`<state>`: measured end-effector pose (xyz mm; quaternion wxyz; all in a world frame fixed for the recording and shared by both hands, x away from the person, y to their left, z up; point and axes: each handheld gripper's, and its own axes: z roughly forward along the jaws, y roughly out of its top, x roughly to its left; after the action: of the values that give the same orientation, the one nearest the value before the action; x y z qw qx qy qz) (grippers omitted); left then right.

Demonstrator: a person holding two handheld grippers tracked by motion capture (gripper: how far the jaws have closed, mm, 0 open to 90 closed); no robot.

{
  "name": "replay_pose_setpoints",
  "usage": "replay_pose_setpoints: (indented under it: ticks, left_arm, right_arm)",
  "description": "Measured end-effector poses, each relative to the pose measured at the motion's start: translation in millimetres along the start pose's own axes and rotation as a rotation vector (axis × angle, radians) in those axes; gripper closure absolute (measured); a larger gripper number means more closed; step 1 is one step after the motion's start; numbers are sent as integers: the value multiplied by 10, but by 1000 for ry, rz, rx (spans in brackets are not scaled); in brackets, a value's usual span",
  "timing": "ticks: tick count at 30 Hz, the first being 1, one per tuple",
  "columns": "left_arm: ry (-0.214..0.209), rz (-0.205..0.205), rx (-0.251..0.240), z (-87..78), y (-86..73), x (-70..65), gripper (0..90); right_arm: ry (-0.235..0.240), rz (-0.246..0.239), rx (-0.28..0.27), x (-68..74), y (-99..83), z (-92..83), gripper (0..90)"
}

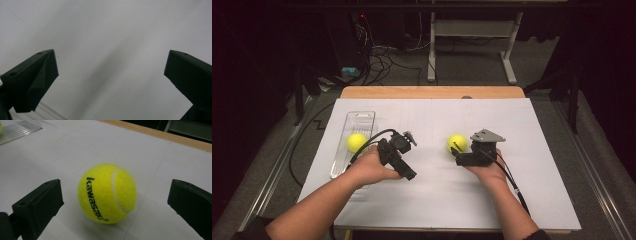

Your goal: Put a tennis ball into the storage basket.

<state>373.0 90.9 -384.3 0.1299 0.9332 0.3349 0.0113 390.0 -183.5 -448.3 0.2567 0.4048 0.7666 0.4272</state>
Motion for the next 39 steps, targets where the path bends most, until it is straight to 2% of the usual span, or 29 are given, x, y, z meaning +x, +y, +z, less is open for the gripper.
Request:
replay_pose_setpoints:
  ticks: [4,10,14,19,22,29,39]
  left_arm:
    - [-2,0,0,2,0,-8,1]
    - [-4,3,0,3,-1,-7,4]
    - [-4,3,1,3,0,-6,4]
    - [-7,2,2,5,2,-1,4]
    - [-5,4,4,7,4,-4,4]
    - [-8,5,3,13,9,-8,4]
    - [-9,2,4,23,15,-14,4]
  right_arm:
    - [-1,3,22,-2,7,98,8]
    - [0,5,74,-21,-4,249,66]
    - [16,10,100,-24,-16,289,109]
    - [53,13,142,4,-30,336,205]
    - [74,11,143,17,-30,339,258]
    - [54,0,138,31,-25,299,270]
    - [59,-8,65,64,-45,6,271]
